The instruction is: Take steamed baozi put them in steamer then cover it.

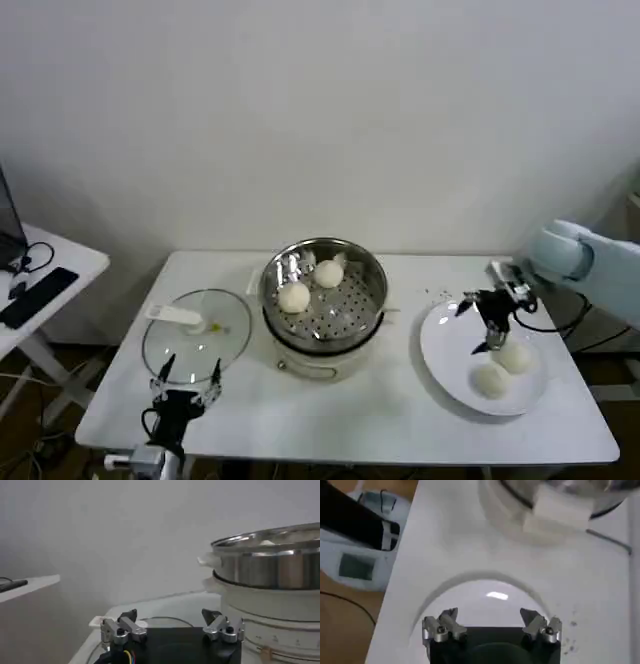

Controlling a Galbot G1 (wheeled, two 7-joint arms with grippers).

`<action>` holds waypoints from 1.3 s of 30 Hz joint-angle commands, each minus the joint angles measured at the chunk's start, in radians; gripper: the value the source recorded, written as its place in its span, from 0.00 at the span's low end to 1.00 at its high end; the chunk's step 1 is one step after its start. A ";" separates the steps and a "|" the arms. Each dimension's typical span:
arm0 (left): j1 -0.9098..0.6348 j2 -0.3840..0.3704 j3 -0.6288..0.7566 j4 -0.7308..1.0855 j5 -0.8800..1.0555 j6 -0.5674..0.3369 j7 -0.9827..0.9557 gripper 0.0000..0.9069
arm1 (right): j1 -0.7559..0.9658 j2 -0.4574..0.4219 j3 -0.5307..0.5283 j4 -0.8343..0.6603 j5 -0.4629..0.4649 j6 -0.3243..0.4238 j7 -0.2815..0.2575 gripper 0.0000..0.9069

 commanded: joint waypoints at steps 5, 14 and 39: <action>0.010 -0.007 -0.004 0.006 0.000 -0.006 -0.004 1.00 | -0.280 -0.061 0.140 -0.077 -0.153 0.027 0.003 1.00; 0.006 -0.008 -0.003 0.010 0.003 -0.001 -0.005 1.00 | -0.317 -0.007 0.165 -0.139 -0.160 0.029 0.014 1.00; -0.002 -0.008 -0.002 0.032 0.003 -0.003 -0.005 1.00 | -0.312 0.064 0.169 -0.186 -0.153 0.014 0.010 0.88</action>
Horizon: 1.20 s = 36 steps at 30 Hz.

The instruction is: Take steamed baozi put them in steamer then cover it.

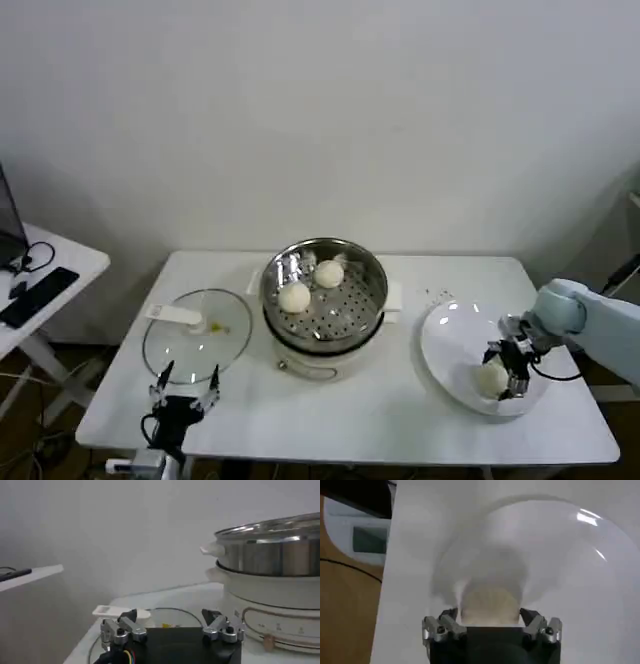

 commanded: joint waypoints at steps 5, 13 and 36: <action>0.000 0.000 0.000 0.001 0.000 -0.001 0.000 1.00 | -0.003 0.005 0.006 -0.009 -0.003 -0.008 -0.010 0.80; 0.000 0.000 0.002 0.003 0.000 -0.001 0.000 1.00 | 0.016 -0.004 0.000 0.007 0.013 -0.012 -0.006 0.77; 0.002 0.006 0.016 -0.007 0.017 0.002 0.002 1.00 | 0.874 0.222 -0.361 0.303 -0.045 0.316 -0.098 0.77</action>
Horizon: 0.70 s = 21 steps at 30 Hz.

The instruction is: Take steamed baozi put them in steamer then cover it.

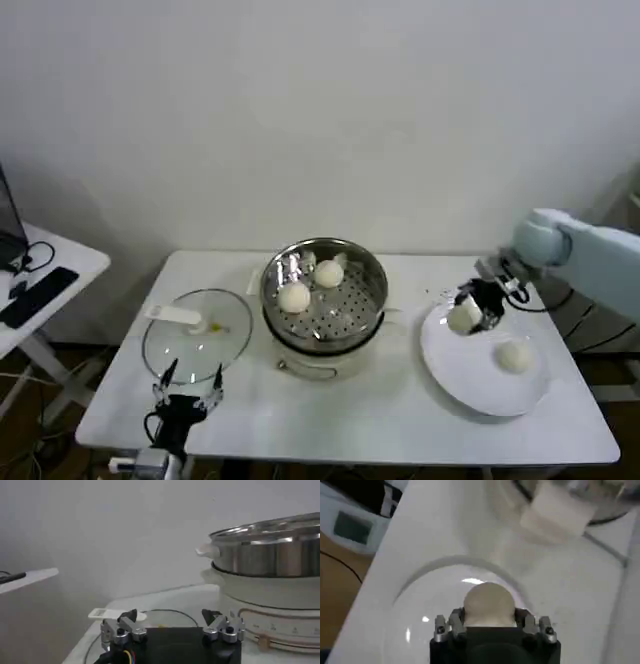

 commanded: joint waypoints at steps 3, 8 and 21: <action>0.000 -0.004 0.007 0.001 0.008 0.001 0.001 1.00 | 0.315 0.157 -0.050 0.229 -0.209 0.226 -0.026 0.77; 0.003 -0.004 0.007 -0.004 0.009 0.000 0.001 1.00 | 0.234 0.234 0.007 0.261 -0.308 0.225 -0.018 0.78; 0.008 -0.011 0.001 -0.006 0.011 0.004 0.005 1.00 | -0.018 0.477 0.098 0.159 -0.534 0.263 -0.005 0.77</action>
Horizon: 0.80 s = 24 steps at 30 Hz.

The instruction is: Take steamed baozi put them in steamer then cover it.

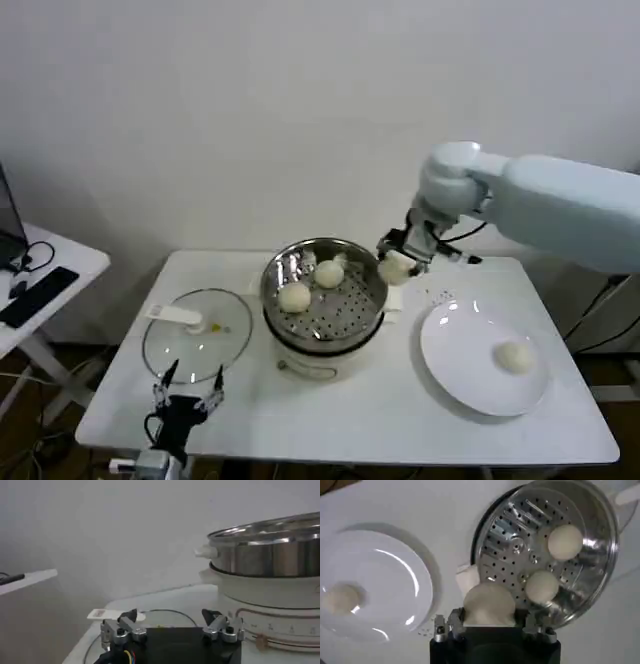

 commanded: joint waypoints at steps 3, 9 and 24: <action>-0.003 -0.009 0.003 0.005 0.005 0.002 0.000 1.00 | -0.180 0.237 0.064 -0.033 -0.259 0.088 0.006 0.77; -0.007 -0.013 0.008 0.009 0.009 0.005 0.000 1.00 | -0.229 0.270 0.065 -0.036 -0.335 0.129 0.009 0.77; -0.020 -0.011 0.011 0.029 0.011 0.009 0.001 1.00 | -0.281 0.274 0.069 -0.016 -0.399 0.174 0.017 0.78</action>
